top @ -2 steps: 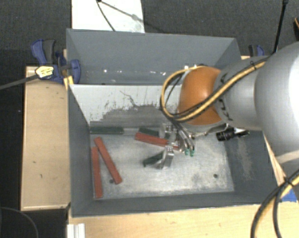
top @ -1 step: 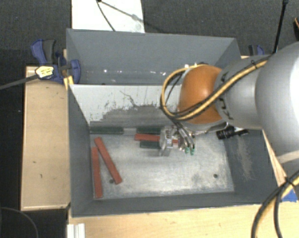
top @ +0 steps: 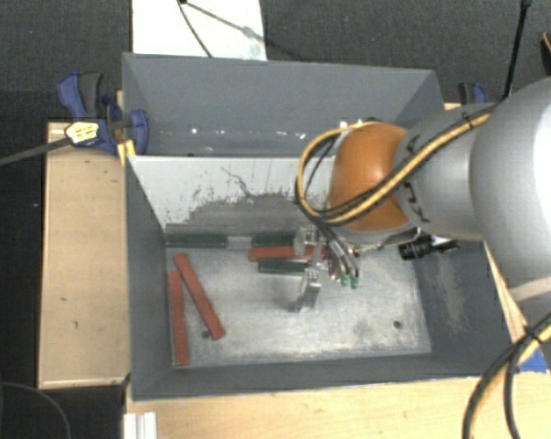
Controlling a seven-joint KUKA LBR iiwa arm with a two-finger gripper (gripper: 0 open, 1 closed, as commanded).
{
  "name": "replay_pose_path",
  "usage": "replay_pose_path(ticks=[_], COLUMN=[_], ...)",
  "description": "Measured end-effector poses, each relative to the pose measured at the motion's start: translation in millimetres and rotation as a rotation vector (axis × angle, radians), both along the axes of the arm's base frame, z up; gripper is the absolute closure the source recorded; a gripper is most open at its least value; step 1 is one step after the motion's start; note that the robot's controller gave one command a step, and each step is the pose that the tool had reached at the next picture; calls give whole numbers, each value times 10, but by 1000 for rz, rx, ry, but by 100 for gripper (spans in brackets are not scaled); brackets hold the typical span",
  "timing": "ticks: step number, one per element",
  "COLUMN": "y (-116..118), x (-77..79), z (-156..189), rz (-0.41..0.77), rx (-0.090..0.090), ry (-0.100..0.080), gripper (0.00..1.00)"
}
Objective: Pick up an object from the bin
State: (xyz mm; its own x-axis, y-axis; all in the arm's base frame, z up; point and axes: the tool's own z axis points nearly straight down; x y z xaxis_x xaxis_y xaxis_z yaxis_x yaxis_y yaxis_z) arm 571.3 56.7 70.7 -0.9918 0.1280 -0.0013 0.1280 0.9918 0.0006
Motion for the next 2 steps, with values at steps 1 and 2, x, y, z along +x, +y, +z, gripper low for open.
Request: replay_pose_path(ticks=[1,2], y=[-132,-135], x=[199,210], z=[2,29], rz=[-237,-233], rx=[1,0], ry=[-4,-6], gripper=[0,100])
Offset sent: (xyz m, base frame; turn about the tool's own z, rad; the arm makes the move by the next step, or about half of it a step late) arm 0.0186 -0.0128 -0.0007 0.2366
